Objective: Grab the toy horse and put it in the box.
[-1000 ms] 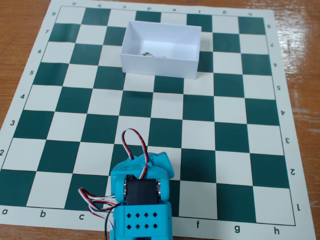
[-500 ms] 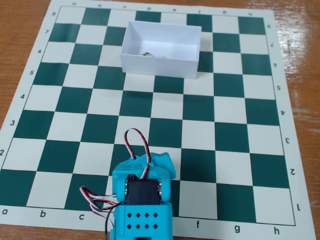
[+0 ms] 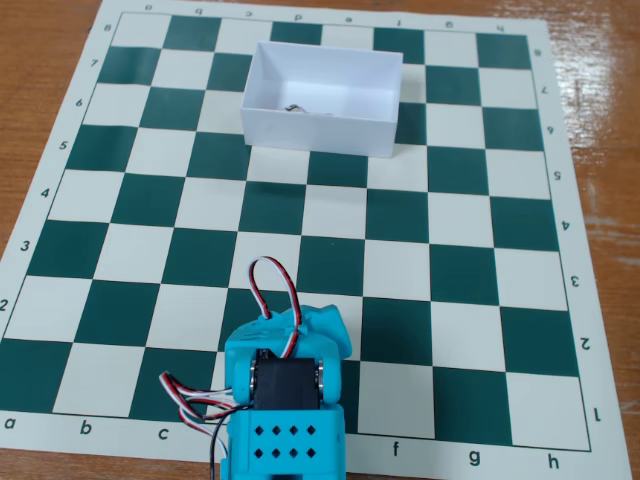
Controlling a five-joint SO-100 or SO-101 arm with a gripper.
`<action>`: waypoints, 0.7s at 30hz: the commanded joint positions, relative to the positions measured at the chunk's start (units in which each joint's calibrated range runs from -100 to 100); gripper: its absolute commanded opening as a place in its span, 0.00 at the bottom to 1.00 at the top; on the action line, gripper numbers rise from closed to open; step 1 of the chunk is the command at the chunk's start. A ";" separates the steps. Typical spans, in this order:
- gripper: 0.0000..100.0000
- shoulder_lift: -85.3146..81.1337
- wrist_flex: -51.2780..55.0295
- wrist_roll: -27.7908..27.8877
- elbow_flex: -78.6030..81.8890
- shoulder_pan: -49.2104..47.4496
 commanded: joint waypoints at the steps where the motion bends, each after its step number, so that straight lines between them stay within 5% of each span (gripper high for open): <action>1: 0.00 -0.24 0.20 -0.18 0.36 0.55; 21: 0.00 -0.24 0.20 -0.18 0.36 0.55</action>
